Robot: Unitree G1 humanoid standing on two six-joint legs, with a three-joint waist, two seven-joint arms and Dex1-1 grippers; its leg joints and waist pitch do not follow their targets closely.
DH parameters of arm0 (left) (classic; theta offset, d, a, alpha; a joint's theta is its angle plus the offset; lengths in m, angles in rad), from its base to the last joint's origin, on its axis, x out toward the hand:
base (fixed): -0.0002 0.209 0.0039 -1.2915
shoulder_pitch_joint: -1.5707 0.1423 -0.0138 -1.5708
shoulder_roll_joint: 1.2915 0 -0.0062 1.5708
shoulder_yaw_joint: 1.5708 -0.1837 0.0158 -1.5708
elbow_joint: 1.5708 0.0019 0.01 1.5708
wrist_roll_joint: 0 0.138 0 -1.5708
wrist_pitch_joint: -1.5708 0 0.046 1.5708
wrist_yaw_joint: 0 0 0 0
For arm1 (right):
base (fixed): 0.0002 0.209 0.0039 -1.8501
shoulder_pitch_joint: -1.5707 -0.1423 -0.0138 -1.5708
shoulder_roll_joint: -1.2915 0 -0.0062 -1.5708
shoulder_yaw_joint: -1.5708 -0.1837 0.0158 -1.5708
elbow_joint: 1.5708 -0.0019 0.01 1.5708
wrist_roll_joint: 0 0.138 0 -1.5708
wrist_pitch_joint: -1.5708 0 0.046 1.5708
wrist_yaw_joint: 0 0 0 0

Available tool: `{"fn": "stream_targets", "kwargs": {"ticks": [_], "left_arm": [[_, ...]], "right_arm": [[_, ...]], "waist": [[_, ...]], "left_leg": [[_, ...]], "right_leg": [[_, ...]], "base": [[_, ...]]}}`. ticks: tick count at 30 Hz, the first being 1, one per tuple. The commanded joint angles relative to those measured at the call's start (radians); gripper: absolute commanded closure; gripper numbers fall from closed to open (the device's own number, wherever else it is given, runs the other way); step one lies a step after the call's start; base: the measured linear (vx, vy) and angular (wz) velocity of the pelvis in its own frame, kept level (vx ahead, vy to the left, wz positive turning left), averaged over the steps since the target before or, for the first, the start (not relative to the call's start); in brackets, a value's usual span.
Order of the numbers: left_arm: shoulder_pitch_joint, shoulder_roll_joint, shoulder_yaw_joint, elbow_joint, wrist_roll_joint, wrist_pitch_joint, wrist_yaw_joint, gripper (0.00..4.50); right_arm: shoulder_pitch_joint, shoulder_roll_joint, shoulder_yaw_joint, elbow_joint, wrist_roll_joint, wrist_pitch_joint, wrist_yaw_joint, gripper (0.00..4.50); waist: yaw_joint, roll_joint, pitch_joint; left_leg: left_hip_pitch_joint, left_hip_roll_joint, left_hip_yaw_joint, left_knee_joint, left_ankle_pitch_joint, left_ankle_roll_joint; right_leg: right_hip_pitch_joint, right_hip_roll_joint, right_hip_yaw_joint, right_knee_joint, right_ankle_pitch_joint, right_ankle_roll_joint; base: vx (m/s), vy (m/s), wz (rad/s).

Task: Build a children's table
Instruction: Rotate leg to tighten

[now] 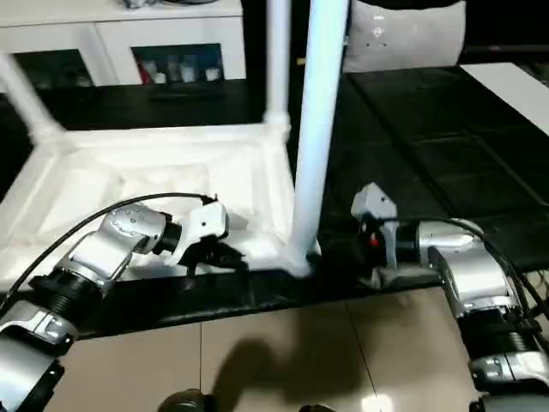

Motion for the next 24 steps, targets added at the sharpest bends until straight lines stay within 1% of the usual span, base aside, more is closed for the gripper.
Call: {"fn": "stream_targets", "kwargs": {"ticks": [1,3,4,5,6,7,8,10,13,15,16,19,21,22,23,24], "left_arm": [[-0.011,-0.002,-0.019,-0.061,-0.019,-0.032,-0.062,4.5],[-0.007,0.003,-0.021,-0.071,-0.027,-0.035,-0.086,4.5],[-0.006,0.005,-0.024,-0.073,-0.033,-0.038,-0.094,4.5],[-0.006,0.007,-0.025,-0.075,-0.036,-0.04,-0.099,4.5],[-0.007,0.006,-0.027,-0.073,-0.037,-0.042,-0.101,4.5],[-0.008,0.006,-0.028,-0.073,-0.037,-0.043,-0.101,4.5],[-0.008,0.005,-0.028,-0.071,-0.035,-0.045,-0.099,4.5],[-0.009,0.003,-0.027,-0.067,-0.032,-0.049,-0.096,4.5],[-0.01,0.0,-0.024,-0.059,-0.029,-0.054,-0.088,4.5],[-0.009,-0.003,-0.022,-0.056,-0.026,-0.054,-0.085,4.5],[-0.009,-0.004,-0.02,-0.056,-0.026,-0.05,-0.084,4.5],[-0.006,-0.007,-0.013,-0.057,-0.034,-0.041,-0.085,4.5],[-0.005,-0.017,0.0,-0.059,-0.052,-0.019,-0.081,4.5],[-0.004,-0.025,0.011,-0.061,-0.061,0.002,-0.069,4.5],[-0.004,-0.026,0.012,-0.061,-0.061,0.005,-0.066,4.5],[-0.004,-0.027,0.013,-0.062,-0.059,0.008,-0.06,4.5]], "right_arm": [[0.003,-0.009,0.004,-0.021,0.022,0.014,0.036,0.78],[0.003,-0.006,0.008,-0.013,0.034,0.011,0.049,1.05],[0.001,-0.005,0.01,-0.007,0.039,0.012,0.059,1.05],[0.002,-0.004,0.013,-0.003,0.043,0.013,0.069,1.22],[0.003,0.0,0.015,0.001,0.046,0.017,0.082,1.26],[0.004,0.001,0.015,0.001,0.046,0.019,0.083,1.34],[0.005,0.003,0.016,0.002,0.046,0.023,0.089,1.34],[0.008,0.003,0.022,0.001,0.05,0.03,0.1,1.62],[0.009,0.005,0.026,-0.001,0.064,0.051,0.112,1.81],[0.01,0.004,0.029,-0.002,0.075,0.064,0.125,2.1],[0.01,0.004,0.029,-0.003,0.078,0.067,0.129,2.1],[0.012,0.008,0.025,-0.004,0.081,0.073,0.131,2.39],[0.015,0.016,0.02,-0.01,0.084,0.091,0.111,2.41],[0.012,0.04,0.015,-0.02,0.078,0.136,0.049,2.45],[0.011,0.045,0.015,-0.021,0.076,0.143,0.037,2.46],[0.008,0.056,0.015,-0.023,0.071,0.157,0.01,2.46]], "waist": [[-0.005,-0.016,-0.074],[-0.003,-0.015,-0.075],[-0.002,-0.015,-0.075],[-0.003,-0.015,-0.074],[-0.003,-0.017,-0.074],[-0.002,-0.016,-0.075],[-0.003,-0.019,-0.075],[-0.003,-0.018,-0.075],[-0.002,-0.018,-0.077],[-0.002,-0.019,-0.076],[-0.002,-0.019,-0.076],[-0.002,-0.019,-0.076],[-0.001,-0.019,-0.076],[-0.001,-0.019,-0.075],[-0.004,-0.018,-0.072],[-0.006,-0.019,-0.072]], "left_leg": [[0.016,0.044,-0.007,-0.063,-0.171,0.101],[0.016,0.044,-0.008,-0.062,-0.17,0.095],[0.015,0.045,-0.009,-0.063,-0.171,0.093],[0.016,0.044,-0.008,-0.063,-0.174,0.092],[0.015,0.043,-0.008,-0.063,-0.175,0.091],[0.014,0.043,-0.008,-0.062,-0.17,0.092],[0.013,0.042,-0.008,-0.062,-0.165,0.092],[0.013,0.041,-0.008,-0.061,-0.16,0.093],[0.011,0.041,-0.008,-0.06,-0.145,0.099],[0.012,0.04,-0.007,-0.06,-0.146,0.099],[0.012,0.04,-0.007,-0.06,-0.147,0.098],[0.013,0.041,-0.007,-0.061,-0.155,0.093],[0.013,0.04,-0.007,-0.061,-0.153,0.092],[0.013,0.04,-0.007,-0.061,-0.152,0.092],[0.012,0.039,-0.008,-0.063,-0.155,0.088],[0.011,0.038,-0.009,-0.063,-0.162,0.086]], "right_leg": [[0.062,-0.075,0.054,-0.083,-0.292,-0.185],[0.061,-0.076,0.054,-0.081,-0.292,-0.187],[0.062,-0.077,0.054,-0.081,-0.297,-0.186],[0.062,-0.077,0.054,-0.083,-0.302,-0.184],[0.062,-0.076,0.054,-0.083,-0.306,-0.181],[0.063,-0.076,0.054,-0.082,-0.303,-0.181],[0.063,-0.076,0.054,-0.082,-0.302,-0.178],[0.063,-0.075,0.053,-0.082,-0.304,-0.175],[0.064,-0.074,0.053,-0.079,-0.284,-0.177],[0.063,-0.074,0.052,-0.081,-0.292,-0.176],[0.063,-0.074,0.052,-0.082,-0.299,-0.174],[0.062,-0.075,0.052,-0.083,-0.315,-0.168],[0.063,-0.075,0.052,-0.083,-0.318,-0.167],[0.062,-0.074,0.052,-0.084,-0.321,-0.166],[0.061,-0.072,0.051,-0.086,-0.331,-0.163],[0.062,-0.073,0.05,-0.086,-0.34,-0.159]], "base": [[0.0,0.0,0.0],[0.0,0.0,0.0],[0.0,0.0,0.0],[0.0,0.0,0.0],[0.0,0.0,0.0],[0.0,0.0,0.0],[0.0,0.0,0.0],[0.0,0.0,0.0],[0.0,0.0,0.0],[0.0,0.0,0.0],[0.0,0.0,0.0],[0.0,0.0,0.0],[0.0,0.0,0.0],[0.0,0.0,0.0],[0.0,0.0,0.0],[0.0,0.0,0.0]]}}
